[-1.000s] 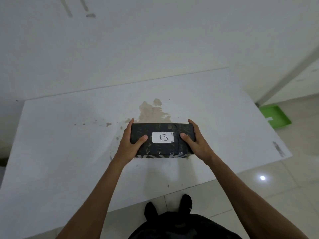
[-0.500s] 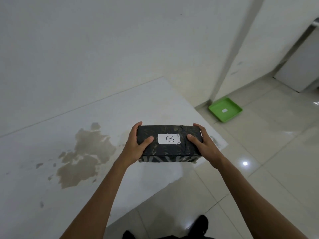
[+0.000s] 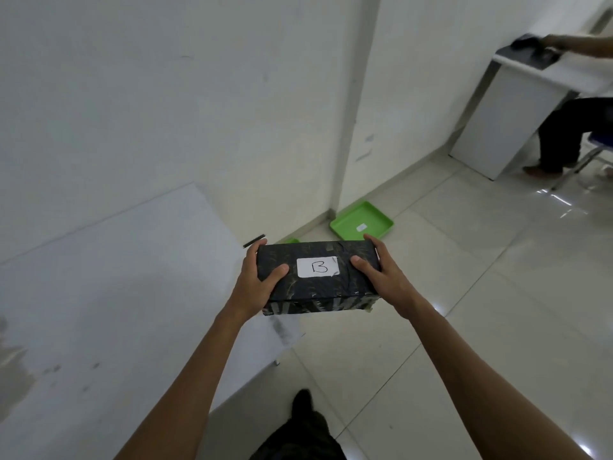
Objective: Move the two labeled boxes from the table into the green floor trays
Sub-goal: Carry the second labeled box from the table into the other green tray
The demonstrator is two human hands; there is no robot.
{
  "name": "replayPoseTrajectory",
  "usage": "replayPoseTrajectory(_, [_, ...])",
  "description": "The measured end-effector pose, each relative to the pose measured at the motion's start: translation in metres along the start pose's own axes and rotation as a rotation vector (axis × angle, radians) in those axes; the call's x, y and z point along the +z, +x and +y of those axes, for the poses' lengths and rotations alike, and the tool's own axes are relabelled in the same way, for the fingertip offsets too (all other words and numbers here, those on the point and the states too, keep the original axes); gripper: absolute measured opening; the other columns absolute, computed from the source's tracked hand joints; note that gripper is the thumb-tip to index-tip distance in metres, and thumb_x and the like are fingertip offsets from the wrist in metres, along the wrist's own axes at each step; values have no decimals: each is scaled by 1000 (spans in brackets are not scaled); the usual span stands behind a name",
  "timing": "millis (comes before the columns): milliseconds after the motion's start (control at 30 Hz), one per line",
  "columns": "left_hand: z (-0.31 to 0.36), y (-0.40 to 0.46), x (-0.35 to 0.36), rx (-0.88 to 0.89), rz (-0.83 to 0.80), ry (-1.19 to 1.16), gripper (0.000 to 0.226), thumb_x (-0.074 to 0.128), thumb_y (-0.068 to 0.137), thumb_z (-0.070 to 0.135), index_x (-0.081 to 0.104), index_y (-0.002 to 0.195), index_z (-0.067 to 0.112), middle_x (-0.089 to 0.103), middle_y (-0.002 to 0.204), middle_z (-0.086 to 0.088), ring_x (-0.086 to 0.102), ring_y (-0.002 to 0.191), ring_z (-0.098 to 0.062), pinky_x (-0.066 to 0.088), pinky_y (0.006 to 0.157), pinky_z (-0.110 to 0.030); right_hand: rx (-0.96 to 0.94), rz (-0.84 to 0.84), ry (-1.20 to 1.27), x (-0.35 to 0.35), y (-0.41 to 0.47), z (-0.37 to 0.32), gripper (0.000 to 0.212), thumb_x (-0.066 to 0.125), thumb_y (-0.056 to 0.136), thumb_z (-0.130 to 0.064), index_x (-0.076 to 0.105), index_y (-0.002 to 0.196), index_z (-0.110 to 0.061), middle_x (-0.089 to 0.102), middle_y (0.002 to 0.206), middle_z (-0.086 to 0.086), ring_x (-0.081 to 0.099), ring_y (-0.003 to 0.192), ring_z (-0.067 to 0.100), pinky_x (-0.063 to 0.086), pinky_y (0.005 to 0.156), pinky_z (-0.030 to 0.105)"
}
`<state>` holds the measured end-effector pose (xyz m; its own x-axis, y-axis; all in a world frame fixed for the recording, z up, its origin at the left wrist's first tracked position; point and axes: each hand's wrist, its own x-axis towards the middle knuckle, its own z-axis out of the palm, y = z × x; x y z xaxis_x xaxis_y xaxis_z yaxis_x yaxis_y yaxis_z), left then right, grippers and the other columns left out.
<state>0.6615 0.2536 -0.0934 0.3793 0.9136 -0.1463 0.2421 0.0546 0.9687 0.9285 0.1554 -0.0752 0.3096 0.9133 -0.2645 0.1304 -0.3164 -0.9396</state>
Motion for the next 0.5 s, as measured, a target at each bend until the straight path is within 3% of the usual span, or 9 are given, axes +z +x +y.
replayPoseTrajectory(67, [5,34,31,1,-10,-2,65,67,91,34,32,146,31,48,138,0,56,123,-18,56,94,-32,-4,15,-9,-31,29,4,68,67,93,-47,33,151,-39,59,137,-2,67,113,15,58,96,43])
replayPoseTrajectory(167, [10,91,75,15,-7,-32,62,68,91,30,35,143,30,53,128,6,58,118,-11,53,77,-11,-9,28,-40,-78,80,8,66,66,93,-48,34,150,-41,58,136,-1,67,110,13,60,89,35])
replayPoseTrajectory(267, [20,154,117,18,1,-25,64,69,90,33,34,143,31,50,134,-1,56,114,-5,49,75,-4,-29,37,-71,-125,139,5,66,65,94,-48,33,151,-38,55,138,-1,65,111,9,58,83,24])
replayPoseTrajectory(333, [31,194,141,-6,1,-24,67,69,88,37,32,144,33,48,139,-5,56,117,-11,52,83,-11,-9,29,-76,-157,176,-1,67,65,94,-48,32,151,-38,54,138,-1,65,111,11,59,83,26])
replayPoseTrajectory(433, [52,248,174,-20,-2,-43,71,70,87,41,31,146,34,47,142,-7,55,124,-22,52,101,-39,-15,24,-83,-203,229,-11,66,64,93,-49,32,150,-40,53,138,0,65,112,14,60,87,32])
replayPoseTrajectory(500, [66,280,195,-32,-1,-34,74,70,86,43,30,147,34,48,142,-6,56,125,-22,51,103,-40,-4,20,-75,-230,260,-16,67,64,93,-50,31,151,-40,53,137,-2,64,110,9,58,84,26])
